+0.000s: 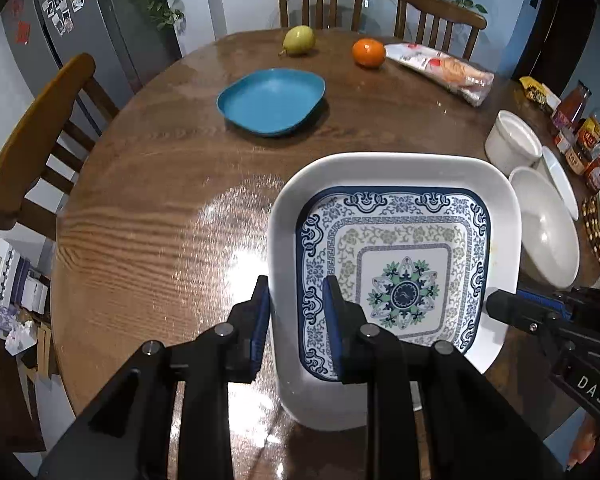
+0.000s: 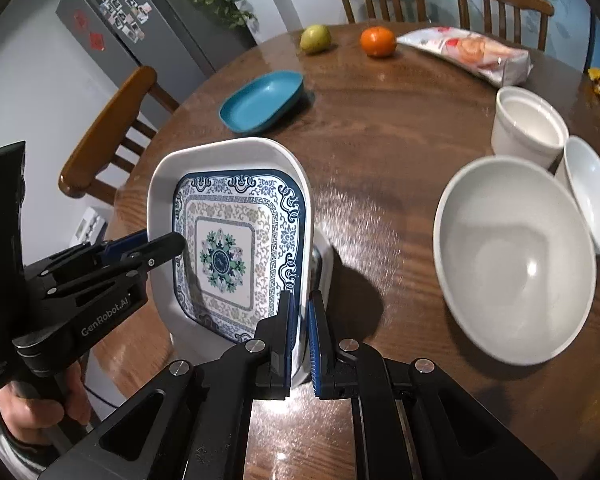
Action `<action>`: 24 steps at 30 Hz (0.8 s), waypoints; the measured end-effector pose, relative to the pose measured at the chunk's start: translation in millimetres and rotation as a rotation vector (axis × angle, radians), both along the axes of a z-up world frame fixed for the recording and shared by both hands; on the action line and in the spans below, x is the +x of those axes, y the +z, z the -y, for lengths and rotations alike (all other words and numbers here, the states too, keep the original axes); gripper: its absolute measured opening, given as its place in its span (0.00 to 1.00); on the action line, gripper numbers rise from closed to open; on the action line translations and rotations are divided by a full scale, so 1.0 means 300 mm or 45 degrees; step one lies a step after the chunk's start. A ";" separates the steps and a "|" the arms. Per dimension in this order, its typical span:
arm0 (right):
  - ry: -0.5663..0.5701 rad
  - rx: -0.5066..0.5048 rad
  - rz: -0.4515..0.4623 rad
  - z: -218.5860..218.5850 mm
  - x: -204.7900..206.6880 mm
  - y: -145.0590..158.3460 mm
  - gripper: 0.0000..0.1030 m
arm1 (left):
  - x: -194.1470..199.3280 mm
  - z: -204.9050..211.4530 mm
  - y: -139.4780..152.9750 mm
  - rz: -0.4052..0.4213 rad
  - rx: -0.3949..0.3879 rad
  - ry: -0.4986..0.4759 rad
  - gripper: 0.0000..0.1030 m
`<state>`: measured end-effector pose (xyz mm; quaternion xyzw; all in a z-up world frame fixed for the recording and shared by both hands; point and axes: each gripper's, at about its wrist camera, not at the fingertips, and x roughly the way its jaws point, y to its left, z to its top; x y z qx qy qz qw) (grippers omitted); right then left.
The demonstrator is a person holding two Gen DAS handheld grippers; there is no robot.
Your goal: Organize plates and bowls
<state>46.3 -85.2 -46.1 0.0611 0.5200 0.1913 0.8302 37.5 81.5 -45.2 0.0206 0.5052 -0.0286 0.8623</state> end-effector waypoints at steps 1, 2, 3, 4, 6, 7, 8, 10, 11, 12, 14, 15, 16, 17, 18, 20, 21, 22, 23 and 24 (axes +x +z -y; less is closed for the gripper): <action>0.003 -0.001 -0.008 -0.003 -0.002 -0.008 0.09 | -0.005 -0.002 -0.007 -0.009 0.004 0.002 0.22; 0.004 0.000 -0.016 -0.005 -0.002 -0.014 0.09 | -0.006 -0.004 -0.010 -0.013 0.004 0.003 0.22; 0.005 0.002 -0.023 -0.006 -0.003 -0.020 0.09 | -0.007 -0.006 -0.014 -0.022 0.004 0.004 0.22; 0.008 0.004 -0.031 -0.008 -0.003 -0.025 0.09 | -0.009 -0.008 -0.019 -0.031 0.006 0.007 0.22; 0.011 0.009 -0.045 -0.010 0.002 -0.031 0.09 | -0.012 -0.010 -0.024 -0.039 0.014 0.006 0.22; 0.012 0.008 -0.051 -0.011 0.005 -0.033 0.09 | -0.011 -0.011 -0.026 -0.050 0.014 0.005 0.22; 0.011 0.008 -0.056 -0.012 0.006 -0.035 0.09 | -0.009 -0.012 -0.031 -0.064 0.014 0.003 0.23; 0.011 0.003 -0.066 -0.015 0.013 -0.040 0.09 | -0.005 -0.012 -0.039 -0.084 0.018 0.004 0.23; 0.007 0.007 -0.074 -0.015 0.017 -0.043 0.09 | -0.003 -0.014 -0.044 -0.095 0.016 0.005 0.23; 0.009 0.002 -0.078 -0.017 0.020 -0.046 0.09 | -0.003 -0.016 -0.047 -0.102 0.014 0.007 0.23; 0.010 0.001 -0.093 -0.017 0.026 -0.055 0.09 | -0.006 -0.016 -0.049 -0.109 0.016 0.010 0.23; 0.010 0.002 -0.108 -0.017 0.029 -0.063 0.09 | -0.007 -0.014 -0.048 -0.110 0.018 0.008 0.23; 0.010 0.003 -0.116 -0.017 0.030 -0.069 0.09 | -0.009 -0.012 -0.049 -0.113 0.020 0.008 0.23; 0.010 0.005 -0.124 -0.017 0.030 -0.074 0.09 | -0.009 -0.012 -0.050 -0.116 0.021 0.008 0.23; 0.010 0.008 -0.134 -0.018 0.031 -0.082 0.09 | -0.010 -0.013 -0.051 -0.117 0.023 0.008 0.23; 0.012 0.008 -0.143 -0.021 0.031 -0.091 0.09 | -0.007 -0.015 -0.058 -0.126 0.025 0.012 0.23; 0.013 0.005 -0.151 -0.023 0.036 -0.097 0.09 | -0.006 -0.016 -0.062 -0.129 0.027 0.014 0.23; 0.015 0.002 -0.154 -0.026 0.037 -0.101 0.09 | -0.005 -0.017 -0.067 -0.132 0.034 0.014 0.23; 0.019 -0.002 -0.155 -0.028 0.039 -0.104 0.09 | -0.003 -0.018 -0.072 -0.139 0.035 0.016 0.23; 0.022 -0.013 -0.155 -0.031 0.042 -0.109 0.09 | -0.001 -0.019 -0.076 -0.145 0.031 0.018 0.23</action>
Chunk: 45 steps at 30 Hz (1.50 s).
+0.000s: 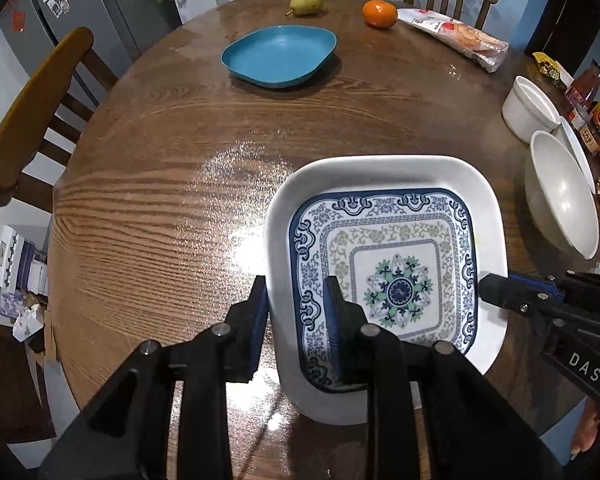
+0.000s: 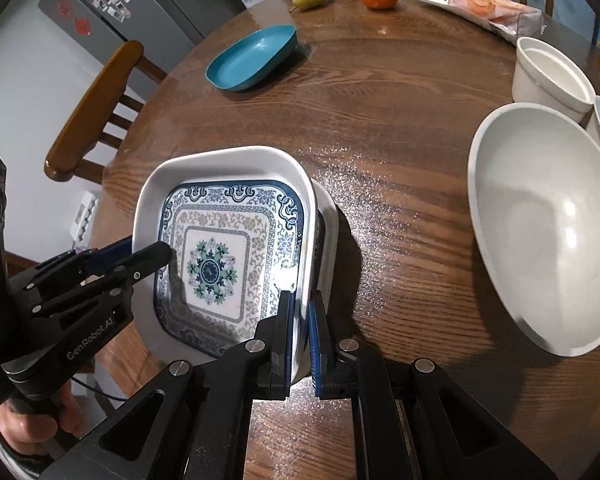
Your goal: Organize plates and bowls
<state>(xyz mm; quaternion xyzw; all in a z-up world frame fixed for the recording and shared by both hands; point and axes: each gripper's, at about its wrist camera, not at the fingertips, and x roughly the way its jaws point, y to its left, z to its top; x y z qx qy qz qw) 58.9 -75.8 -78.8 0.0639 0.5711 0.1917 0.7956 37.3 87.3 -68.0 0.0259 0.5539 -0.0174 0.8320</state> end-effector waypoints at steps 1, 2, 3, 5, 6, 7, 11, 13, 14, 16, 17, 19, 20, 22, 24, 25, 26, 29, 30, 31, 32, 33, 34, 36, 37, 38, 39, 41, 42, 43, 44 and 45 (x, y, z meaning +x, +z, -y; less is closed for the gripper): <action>0.001 -0.008 0.001 -0.002 0.001 -0.003 0.09 | 0.002 -0.001 -0.005 -0.006 -0.002 0.003 0.23; 0.002 -0.012 0.000 -0.003 0.002 -0.003 0.09 | 0.004 -0.001 -0.010 -0.009 0.001 0.005 0.23; 0.003 -0.016 0.000 -0.005 0.002 -0.005 0.09 | 0.004 0.000 -0.013 -0.012 0.002 0.004 0.23; 0.005 -0.026 -0.005 -0.005 0.004 -0.008 0.09 | 0.007 0.002 -0.020 -0.018 0.009 0.001 0.24; 0.008 -0.026 -0.004 -0.006 0.005 -0.007 0.09 | 0.009 0.003 -0.022 -0.020 0.010 0.001 0.24; 0.011 -0.031 -0.003 -0.009 0.004 -0.006 0.09 | 0.011 0.002 -0.024 -0.020 0.008 0.004 0.24; 0.021 -0.068 0.018 -0.022 0.001 -0.004 0.09 | 0.020 -0.001 -0.031 -0.028 0.012 -0.001 0.24; 0.014 -0.074 0.021 -0.023 0.000 -0.005 0.09 | 0.016 0.001 -0.036 -0.033 0.017 -0.005 0.25; 0.014 -0.078 0.023 -0.025 -0.001 -0.004 0.09 | 0.014 0.001 -0.041 -0.036 0.017 -0.007 0.26; 0.015 -0.087 0.030 -0.027 -0.002 -0.001 0.09 | 0.009 0.004 -0.046 -0.040 0.007 -0.016 0.26; 0.014 -0.095 0.037 -0.026 -0.002 0.002 0.09 | 0.008 0.008 -0.046 -0.036 0.009 -0.018 0.27; 0.013 -0.119 0.043 -0.025 0.002 0.001 0.09 | 0.004 0.014 -0.045 -0.024 0.026 -0.027 0.27; 0.014 -0.118 0.042 -0.025 0.003 0.000 0.09 | 0.004 0.015 -0.043 -0.022 0.022 -0.028 0.27; 0.014 -0.123 0.043 -0.024 0.001 0.000 0.10 | 0.003 0.010 -0.036 -0.015 0.022 -0.022 0.27; 0.019 -0.136 0.048 -0.027 -0.003 0.004 0.11 | 0.003 0.003 -0.028 -0.007 0.015 -0.015 0.28; 0.024 -0.145 0.055 -0.030 -0.007 0.009 0.13 | 0.003 -0.005 -0.020 0.000 0.008 -0.008 0.31; 0.030 -0.151 0.064 -0.032 -0.010 0.014 0.13 | 0.004 -0.009 -0.014 0.005 0.004 -0.004 0.36; 0.030 -0.167 0.114 -0.030 -0.014 0.044 0.20 | 0.012 -0.028 0.010 0.033 -0.012 0.021 0.48; 0.020 -0.163 0.132 -0.023 -0.013 0.055 0.25 | 0.015 -0.034 0.015 0.039 -0.015 0.029 0.50; 0.013 -0.158 0.142 -0.018 -0.012 0.063 0.30 | 0.024 -0.044 0.022 0.048 -0.020 0.043 0.51; 0.008 -0.151 0.150 -0.012 -0.011 0.068 0.34 | 0.031 -0.051 0.026 0.048 -0.027 0.052 0.52; 0.002 -0.138 0.155 -0.006 -0.011 0.073 0.35 | 0.040 -0.057 0.028 0.046 -0.036 0.062 0.52; -0.004 -0.118 0.157 0.000 -0.011 0.078 0.35 | 0.056 -0.067 0.033 0.045 -0.049 0.076 0.52; -0.013 -0.077 0.159 0.010 -0.012 0.085 0.35 | 0.080 -0.074 0.044 0.059 -0.058 0.093 0.52; -0.019 -0.062 0.161 0.013 -0.012 0.089 0.35 | 0.094 -0.078 0.051 0.070 -0.058 0.101 0.52; -0.027 -0.051 0.168 0.016 -0.013 0.092 0.36 | 0.113 -0.083 0.060 0.081 -0.069 0.110 0.52; -0.037 -0.044 0.178 0.019 -0.013 0.097 0.36 | 0.126 -0.084 0.067 0.088 -0.086 0.116 0.52; -0.057 -0.042 0.194 0.025 -0.013 0.103 0.44 | 0.172 -0.093 0.078 0.100 -0.137 0.136 0.52; -0.066 -0.047 0.198 0.025 -0.013 0.103 0.45 | 0.186 -0.094 0.082 0.106 -0.144 0.144 0.52; -0.080 -0.053 0.203 0.030 -0.013 0.101 0.46 | 0.208 -0.096 0.087 0.117 -0.156 0.153 0.52; -0.087 -0.053 0.204 0.034 -0.014 0.100 0.46 | 0.237 -0.100 0.089 0.132 -0.164 0.167 0.52; -0.096 -0.048 0.202 0.037 -0.013 0.097 0.46 | 0.259 -0.103 0.089 0.141 -0.159 0.181 0.52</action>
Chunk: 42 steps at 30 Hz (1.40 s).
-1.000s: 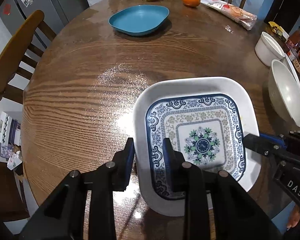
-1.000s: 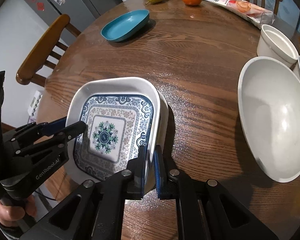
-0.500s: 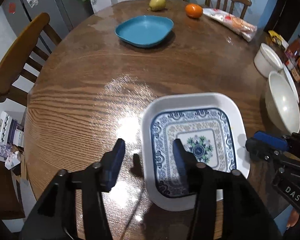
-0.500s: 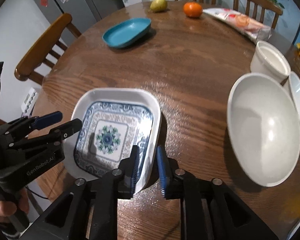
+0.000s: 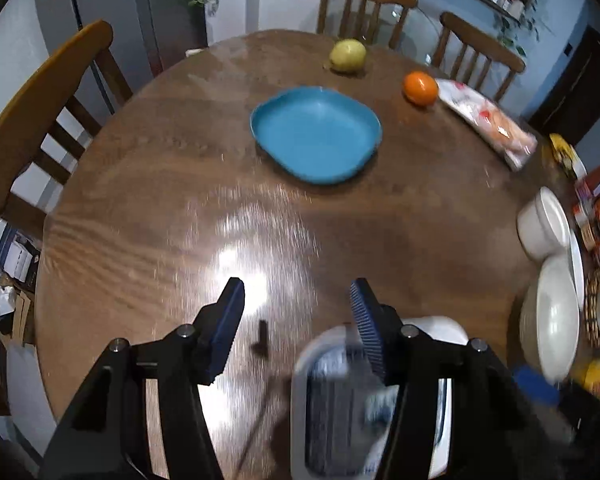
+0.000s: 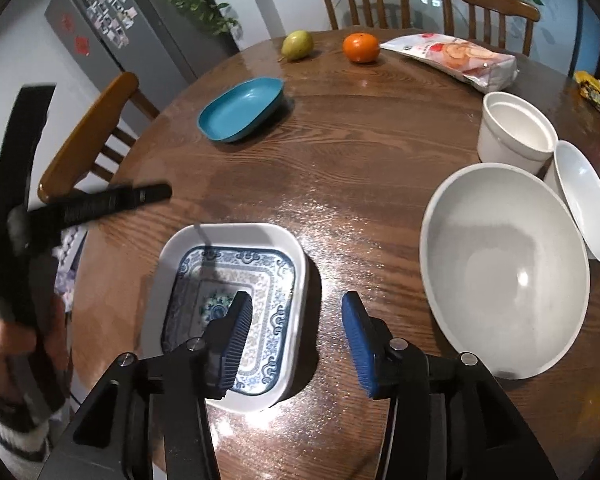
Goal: Organize plates and bowls
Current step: 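Grasp the teal dish rim with the left tool and lift it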
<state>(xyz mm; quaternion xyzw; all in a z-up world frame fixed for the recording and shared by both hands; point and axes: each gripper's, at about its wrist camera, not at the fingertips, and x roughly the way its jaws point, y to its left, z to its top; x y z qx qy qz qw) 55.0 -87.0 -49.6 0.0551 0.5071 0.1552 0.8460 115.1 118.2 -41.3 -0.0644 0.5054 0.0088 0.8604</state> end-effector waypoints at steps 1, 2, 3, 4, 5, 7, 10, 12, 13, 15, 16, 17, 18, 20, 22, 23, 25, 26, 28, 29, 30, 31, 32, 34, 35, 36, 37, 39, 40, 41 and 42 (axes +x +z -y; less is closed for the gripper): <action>-0.010 0.005 -0.003 0.005 0.002 -0.003 0.46 | 0.030 -0.005 -0.004 0.002 0.003 0.016 0.52; -0.022 0.008 -0.003 0.009 0.004 -0.005 0.46 | 0.068 -0.011 -0.013 0.000 0.002 0.038 0.52; -0.029 0.008 -0.004 0.012 0.006 -0.006 0.46 | 0.096 -0.017 -0.022 -0.007 0.001 0.058 0.51; -0.037 0.009 -0.004 0.016 0.008 -0.007 0.46 | 0.131 -0.026 -0.033 -0.020 -0.007 0.078 0.51; -0.042 0.009 -0.004 0.018 0.009 -0.007 0.46 | 0.171 -0.036 -0.049 -0.036 -0.019 0.102 0.50; -0.056 0.007 -0.001 0.024 0.013 -0.007 0.46 | 0.230 -0.053 -0.071 -0.063 -0.037 0.141 0.50; -0.070 0.016 0.008 0.035 0.019 -0.004 0.46 | 0.312 -0.063 -0.098 -0.087 -0.013 0.189 0.51; -0.085 0.024 0.009 0.043 0.025 -0.001 0.47 | 0.355 -0.068 -0.109 -0.097 -0.005 0.206 0.52; -0.095 0.028 0.013 0.048 0.025 0.001 0.49 | 0.374 -0.068 -0.114 -0.099 0.003 0.207 0.52; -0.129 0.034 0.025 0.065 0.029 0.004 0.55 | 0.410 -0.066 -0.128 -0.111 0.054 0.213 0.59; -0.144 0.036 0.031 0.070 0.027 0.007 0.55 | 0.424 -0.068 -0.135 -0.119 0.064 0.216 0.61; -0.161 0.041 0.037 0.079 0.027 0.009 0.56 | 0.438 -0.071 -0.142 -0.125 0.066 0.218 0.61; -0.175 0.045 0.038 0.087 0.028 0.009 0.56 | 0.444 -0.076 -0.147 -0.132 0.070 0.223 0.61; -0.194 0.050 0.038 0.098 0.026 0.008 0.56 | 0.450 -0.083 -0.161 -0.145 0.060 0.224 0.61; -0.205 0.069 0.038 0.105 0.027 0.009 0.56 | 0.454 -0.086 -0.165 -0.144 0.054 0.217 0.61; -0.211 0.062 0.042 0.104 0.027 0.011 0.56 | 0.451 -0.087 -0.164 -0.144 0.052 0.206 0.59; -0.224 0.045 0.060 0.099 0.028 0.017 0.56 | 0.444 -0.088 -0.162 -0.136 0.045 0.179 0.51; -0.225 0.045 0.063 0.097 0.030 0.021 0.56 | 0.436 -0.083 -0.156 -0.129 0.048 0.148 0.41; -0.224 0.054 0.069 0.096 0.034 0.025 0.56 | 0.443 -0.059 -0.155 -0.128 0.050 0.101 0.31; -0.222 0.057 0.070 0.095 0.037 0.026 0.56 | 0.434 -0.053 -0.153 -0.128 0.047 0.072 0.25; -0.220 0.059 0.073 0.092 0.039 0.026 0.56 | 0.428 -0.051 -0.155 -0.129 0.044 0.052 0.22; -0.216 0.063 0.075 0.090 0.039 0.026 0.56 | 0.420 -0.049 -0.155 -0.133 0.039 0.033 0.22; -0.210 0.070 0.075 0.086 0.039 0.026 0.56 | 0.406 -0.046 -0.153 -0.136 0.024 0.000 0.22; -0.196 0.081 0.070 0.083 0.039 0.024 0.56 | 0.376 -0.036 -0.150 -0.139 0.022 -0.067 0.22; -0.191 0.087 0.065 0.081 0.039 0.022 0.56 | 0.358 -0.021 -0.150 -0.141 0.043 -0.119 0.22; -0.188 0.092 0.061 0.079 0.041 0.020 0.56 | 0.344 -0.007 -0.150 -0.143 0.061 -0.157 0.22; -0.184 0.093 0.058 0.075 0.042 0.019 0.56 | 0.324 0.010 -0.151 -0.145 0.077 -0.207 0.22; -0.172 0.097 0.053 0.065 0.049 0.019 0.56 | 0.286 0.046 -0.148 -0.150 0.114 -0.316 0.21; -0.164 0.101 0.049 0.060 0.056 0.019 0.56 | 0.260 0.059 -0.144 -0.149 0.137 -0.374 0.21; -0.156 0.103 0.046 0.055 0.062 0.019 0.56 | 0.234 0.074 -0.141 -0.152 0.153 -0.429 0.21; -0.143 0.105 0.045 0.046 0.072 0.022 0.56 | 0.215 0.085 -0.141 -0.162 0.162 -0.475 0.22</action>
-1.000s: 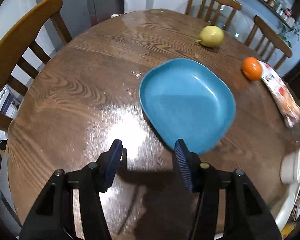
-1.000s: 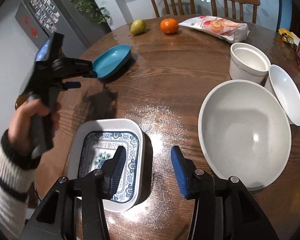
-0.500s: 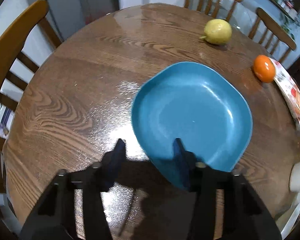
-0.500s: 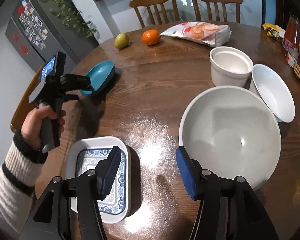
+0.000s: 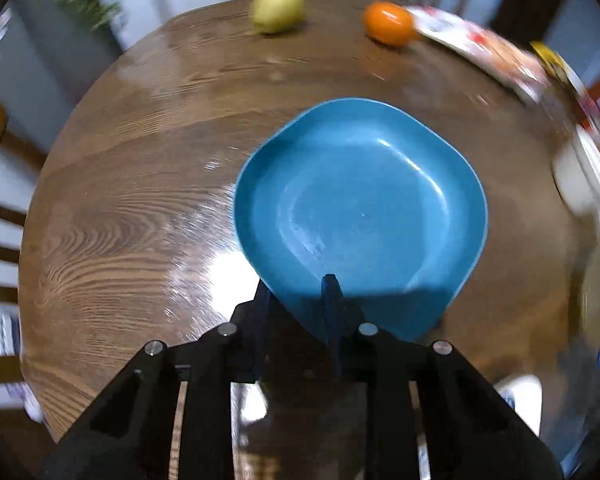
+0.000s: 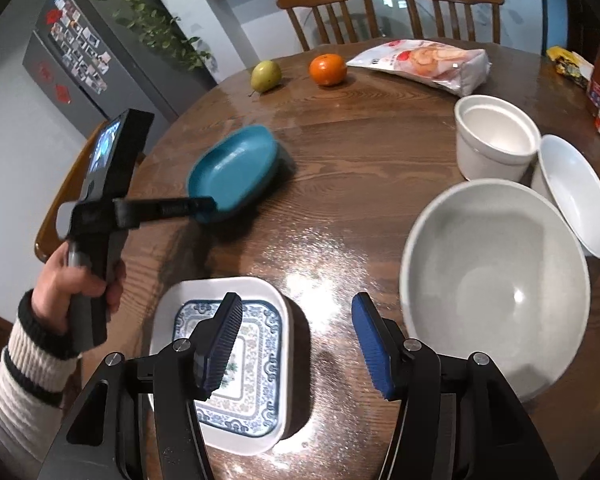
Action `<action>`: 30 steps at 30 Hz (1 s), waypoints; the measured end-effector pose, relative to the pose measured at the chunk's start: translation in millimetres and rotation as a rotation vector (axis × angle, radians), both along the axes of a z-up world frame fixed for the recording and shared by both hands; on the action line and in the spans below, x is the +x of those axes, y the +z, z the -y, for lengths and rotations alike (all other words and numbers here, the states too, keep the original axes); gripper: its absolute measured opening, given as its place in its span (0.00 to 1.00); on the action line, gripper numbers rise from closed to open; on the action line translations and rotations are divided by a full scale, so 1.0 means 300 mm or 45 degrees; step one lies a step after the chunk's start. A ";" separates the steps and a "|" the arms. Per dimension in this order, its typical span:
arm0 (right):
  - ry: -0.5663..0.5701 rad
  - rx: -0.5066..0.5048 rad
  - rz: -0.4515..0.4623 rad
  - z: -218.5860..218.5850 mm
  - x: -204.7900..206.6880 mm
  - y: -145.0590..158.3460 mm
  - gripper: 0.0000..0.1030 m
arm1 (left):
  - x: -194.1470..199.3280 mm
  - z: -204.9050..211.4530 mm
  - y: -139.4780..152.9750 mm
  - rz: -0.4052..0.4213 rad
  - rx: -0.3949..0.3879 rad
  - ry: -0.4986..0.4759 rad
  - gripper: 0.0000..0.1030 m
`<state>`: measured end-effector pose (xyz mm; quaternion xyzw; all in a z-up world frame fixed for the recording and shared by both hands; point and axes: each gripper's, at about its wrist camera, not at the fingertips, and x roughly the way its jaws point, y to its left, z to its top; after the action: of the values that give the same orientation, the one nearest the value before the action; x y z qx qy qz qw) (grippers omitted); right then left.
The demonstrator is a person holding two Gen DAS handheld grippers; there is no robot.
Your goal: Organize plates and bowls
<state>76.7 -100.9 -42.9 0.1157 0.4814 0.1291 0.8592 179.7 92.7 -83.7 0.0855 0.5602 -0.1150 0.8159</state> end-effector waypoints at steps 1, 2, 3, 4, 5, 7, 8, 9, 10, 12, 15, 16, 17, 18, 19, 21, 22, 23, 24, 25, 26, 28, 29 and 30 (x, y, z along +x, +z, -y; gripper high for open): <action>0.008 0.001 -0.001 -0.006 0.011 0.001 0.56 | -0.025 0.011 0.002 -0.019 -0.011 -0.066 0.21; 0.013 -0.001 -0.006 -0.013 0.025 0.004 0.56 | -0.034 0.018 0.001 -0.034 -0.019 -0.104 0.22; 0.019 -0.002 -0.010 -0.017 0.035 0.006 0.56 | -0.045 0.027 -0.001 -0.047 -0.020 -0.146 0.22; 0.026 -0.006 -0.009 -0.024 0.050 0.010 0.56 | -0.068 0.033 -0.001 -0.046 -0.008 -0.198 0.22; 0.035 -0.017 -0.001 -0.034 0.068 0.018 0.56 | -0.076 0.037 -0.001 -0.043 0.004 -0.227 0.22; 0.045 -0.037 0.017 -0.048 0.098 0.028 0.56 | -0.091 0.038 0.002 -0.037 0.018 -0.265 0.22; 0.050 -0.048 0.024 -0.054 0.114 0.030 0.56 | -0.098 0.034 0.003 -0.042 0.015 -0.274 0.22; 0.050 -0.065 0.027 -0.061 0.134 0.031 0.56 | -0.103 0.029 0.003 -0.051 0.009 -0.282 0.22; 0.051 -0.078 0.023 -0.069 0.160 0.026 0.56 | -0.105 0.026 0.004 -0.055 0.006 -0.285 0.22; 0.045 -0.102 -0.004 -0.078 0.213 0.007 0.56 | -0.114 0.014 0.009 -0.058 0.005 -0.298 0.22; 0.045 -0.119 -0.042 -0.092 0.271 -0.028 0.56 | -0.102 0.020 0.003 -0.060 0.000 -0.292 0.22; 0.048 -0.130 -0.049 -0.100 0.284 -0.037 0.56 | -0.095 0.021 0.003 -0.063 -0.003 -0.286 0.22; 0.054 -0.138 -0.056 -0.106 0.296 -0.046 0.56 | -0.089 0.027 0.001 -0.063 -0.003 -0.278 0.22; 0.059 -0.148 -0.063 -0.116 0.309 -0.056 0.56 | -0.068 0.034 -0.005 -0.064 0.001 -0.274 0.22; 0.058 -0.158 -0.078 -0.124 0.321 -0.070 0.56 | -0.064 0.037 -0.006 -0.062 0.003 -0.274 0.22; 0.062 -0.153 -0.103 -0.131 0.338 -0.093 0.54 | -0.063 0.038 -0.007 -0.057 0.005 -0.274 0.22; 0.068 -0.145 -0.119 -0.135 0.343 -0.107 0.49 | -0.063 0.036 -0.008 -0.057 0.001 -0.269 0.22; 0.073 -0.141 -0.132 -0.138 0.347 -0.117 0.45 | -0.060 0.034 -0.009 -0.058 -0.002 -0.264 0.23; 0.076 -0.135 -0.146 -0.141 0.349 -0.129 0.43 | -0.057 0.032 -0.010 -0.060 -0.005 -0.261 0.23; 0.076 -0.131 -0.154 -0.142 0.349 -0.136 0.37 | -0.058 0.030 -0.009 -0.058 -0.004 -0.257 0.23; 0.076 -0.128 -0.167 -0.142 0.351 -0.145 0.31 | -0.059 0.031 -0.009 -0.054 0.000 -0.254 0.24; 0.071 -0.126 -0.182 -0.140 0.355 -0.157 0.23 | -0.062 0.031 -0.008 -0.048 0.010 -0.256 0.24; 0.072 -0.123 -0.189 -0.138 0.356 -0.161 0.19 | -0.064 0.034 -0.007 -0.041 0.019 -0.260 0.24; 0.075 -0.117 -0.197 -0.138 0.356 -0.167 0.19 | -0.065 0.036 -0.006 -0.036 0.027 -0.259 0.24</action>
<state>183.4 -59.4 -93.1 0.0716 0.5548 0.1227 0.8198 160.2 81.9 -85.5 0.1489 0.5614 -0.1924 0.7910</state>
